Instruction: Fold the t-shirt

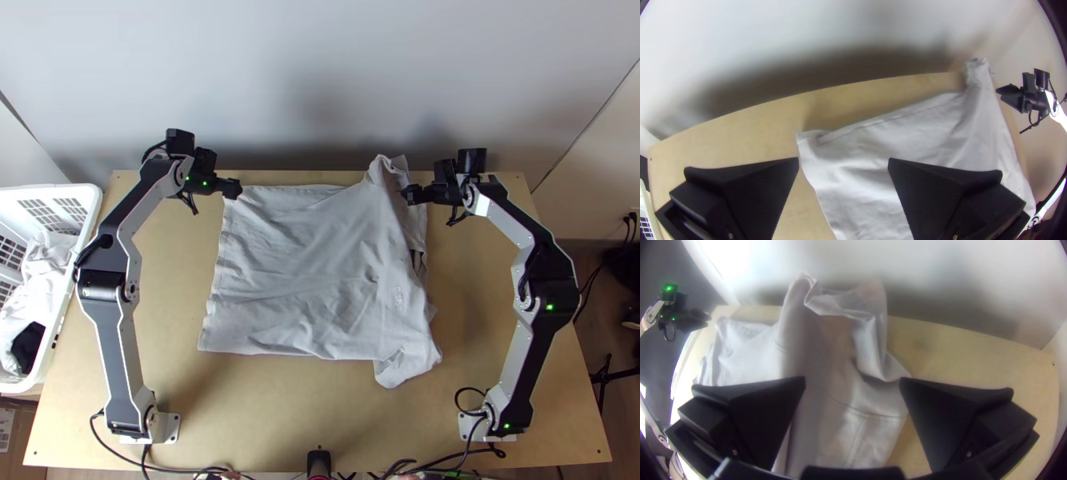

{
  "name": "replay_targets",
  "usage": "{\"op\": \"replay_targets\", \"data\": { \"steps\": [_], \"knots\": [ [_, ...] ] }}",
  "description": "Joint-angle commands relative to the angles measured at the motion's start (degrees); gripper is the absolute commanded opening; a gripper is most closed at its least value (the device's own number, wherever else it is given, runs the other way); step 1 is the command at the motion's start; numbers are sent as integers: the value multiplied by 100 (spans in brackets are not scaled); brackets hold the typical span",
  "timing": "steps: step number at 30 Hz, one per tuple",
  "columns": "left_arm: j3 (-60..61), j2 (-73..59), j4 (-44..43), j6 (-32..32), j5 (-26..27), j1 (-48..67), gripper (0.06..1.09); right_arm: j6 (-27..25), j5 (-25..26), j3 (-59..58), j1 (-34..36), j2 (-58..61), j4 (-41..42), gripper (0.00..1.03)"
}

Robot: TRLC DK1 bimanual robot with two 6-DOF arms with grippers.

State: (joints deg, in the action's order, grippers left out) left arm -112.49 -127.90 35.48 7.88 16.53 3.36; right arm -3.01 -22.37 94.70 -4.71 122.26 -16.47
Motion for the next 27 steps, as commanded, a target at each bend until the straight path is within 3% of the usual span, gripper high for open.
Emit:
{"op": "replay_targets", "data": {
  "steps": [1, 27],
  "knots": [
    [-45, -69, 20, -6, 25, 7, 103, 28, -22, 49, -39, 202, 170, 98],
    [-54, -104, 117, 399, 122, 359, 103, -33, -13, 568, -83, 844, 575, 98]
  ]
}}
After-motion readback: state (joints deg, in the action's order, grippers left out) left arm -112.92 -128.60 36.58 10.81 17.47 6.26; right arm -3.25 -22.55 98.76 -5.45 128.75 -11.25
